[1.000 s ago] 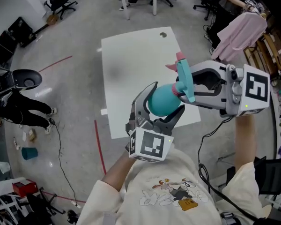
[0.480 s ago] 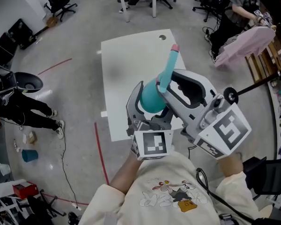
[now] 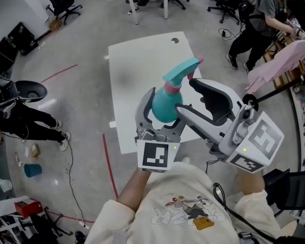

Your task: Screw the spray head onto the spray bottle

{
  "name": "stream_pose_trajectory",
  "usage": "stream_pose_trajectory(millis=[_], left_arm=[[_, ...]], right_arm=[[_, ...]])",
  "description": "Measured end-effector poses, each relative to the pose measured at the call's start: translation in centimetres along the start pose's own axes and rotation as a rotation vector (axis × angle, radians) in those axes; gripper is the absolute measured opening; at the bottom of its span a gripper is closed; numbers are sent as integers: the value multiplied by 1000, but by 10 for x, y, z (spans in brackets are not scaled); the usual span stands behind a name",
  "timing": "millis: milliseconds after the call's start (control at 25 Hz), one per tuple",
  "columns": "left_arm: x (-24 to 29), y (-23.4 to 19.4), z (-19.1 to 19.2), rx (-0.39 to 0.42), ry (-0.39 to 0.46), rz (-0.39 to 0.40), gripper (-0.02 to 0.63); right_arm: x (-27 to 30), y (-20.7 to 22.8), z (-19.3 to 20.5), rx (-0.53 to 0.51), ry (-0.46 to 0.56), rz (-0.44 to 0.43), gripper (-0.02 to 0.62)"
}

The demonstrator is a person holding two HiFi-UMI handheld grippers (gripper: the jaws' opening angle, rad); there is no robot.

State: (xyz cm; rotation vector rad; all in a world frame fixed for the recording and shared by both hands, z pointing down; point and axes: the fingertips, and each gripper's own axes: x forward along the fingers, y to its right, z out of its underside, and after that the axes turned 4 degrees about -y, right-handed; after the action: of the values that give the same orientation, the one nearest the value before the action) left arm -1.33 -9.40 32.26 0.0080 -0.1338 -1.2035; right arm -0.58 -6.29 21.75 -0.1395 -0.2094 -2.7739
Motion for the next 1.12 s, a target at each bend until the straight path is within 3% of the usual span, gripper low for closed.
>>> stream_pose_trajectory(millis=[80, 240, 440, 600, 720, 880, 960, 1120], left_arm=[[1, -5, -3, -44, 19, 34, 425], [-5, -14, -12, -58, 58, 111, 425], [-24, 18, -20, -12, 99, 388, 425], [-36, 50, -17, 94, 63, 572, 425], [-36, 52, -16, 164, 45, 602, 425], [-32, 54, -15, 180, 39, 600, 425], [-30, 55, -14, 191, 33, 600, 425], [-29, 54, -5, 214, -16, 591, 425]], right_arm=[[-12, 0, -3, -13, -12, -21, 219], [-39, 14, -16, -65, -2, -28, 219], [-36, 10, -17, 53, 19, -407, 226], [-27, -7, -1, 26, -37, -529, 252], [-17, -21, 6, -11, -61, -569, 250], [-16, -28, 1, -3, -46, -628, 244], [-17, -25, 0, -15, -56, -621, 151], [-18, -26, 11, -81, -126, -610, 137]])
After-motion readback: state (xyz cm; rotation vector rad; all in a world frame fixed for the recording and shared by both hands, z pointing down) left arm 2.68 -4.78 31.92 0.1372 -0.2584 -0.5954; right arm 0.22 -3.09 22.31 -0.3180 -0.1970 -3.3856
